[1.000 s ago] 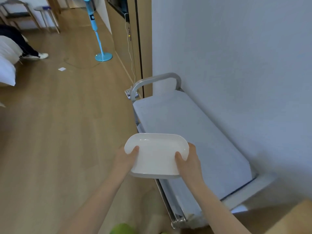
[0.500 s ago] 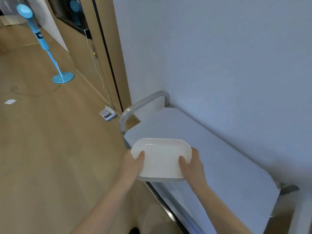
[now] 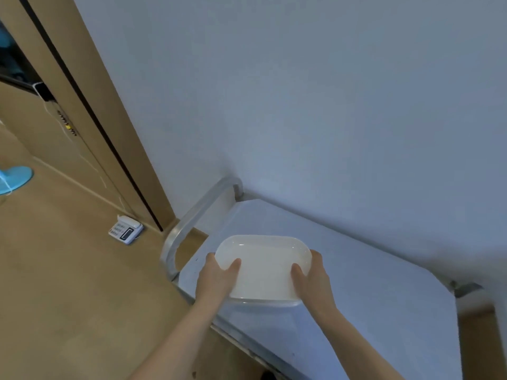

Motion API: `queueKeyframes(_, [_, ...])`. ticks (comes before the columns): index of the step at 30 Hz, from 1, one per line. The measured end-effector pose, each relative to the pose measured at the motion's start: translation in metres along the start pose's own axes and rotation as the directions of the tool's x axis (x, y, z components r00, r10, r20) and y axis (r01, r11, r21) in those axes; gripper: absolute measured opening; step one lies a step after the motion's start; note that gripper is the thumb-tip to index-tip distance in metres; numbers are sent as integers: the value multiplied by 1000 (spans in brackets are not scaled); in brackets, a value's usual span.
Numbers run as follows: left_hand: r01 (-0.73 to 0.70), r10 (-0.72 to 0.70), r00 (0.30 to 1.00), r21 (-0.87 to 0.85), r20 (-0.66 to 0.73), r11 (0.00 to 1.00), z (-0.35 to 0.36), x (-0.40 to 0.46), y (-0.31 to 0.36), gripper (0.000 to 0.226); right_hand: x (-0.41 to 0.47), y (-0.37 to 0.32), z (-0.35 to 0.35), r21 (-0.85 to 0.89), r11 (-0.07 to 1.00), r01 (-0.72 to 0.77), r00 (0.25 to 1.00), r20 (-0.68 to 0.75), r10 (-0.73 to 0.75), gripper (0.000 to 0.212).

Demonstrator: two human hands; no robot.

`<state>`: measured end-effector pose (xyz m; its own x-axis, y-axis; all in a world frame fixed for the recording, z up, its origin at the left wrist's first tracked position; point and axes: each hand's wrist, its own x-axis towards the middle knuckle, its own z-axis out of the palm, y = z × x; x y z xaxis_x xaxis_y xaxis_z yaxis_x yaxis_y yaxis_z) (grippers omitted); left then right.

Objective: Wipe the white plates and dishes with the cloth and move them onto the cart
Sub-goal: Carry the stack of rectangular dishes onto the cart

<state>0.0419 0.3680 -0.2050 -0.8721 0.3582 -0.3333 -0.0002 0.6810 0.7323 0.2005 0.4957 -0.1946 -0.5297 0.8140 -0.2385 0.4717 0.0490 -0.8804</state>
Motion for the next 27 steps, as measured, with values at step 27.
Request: queueKeyframes(27, [-62, 52, 942, 19, 331, 998, 61, 237, 65, 54, 173, -5, 80, 145, 952, -269, 914, -273, 300, 46])
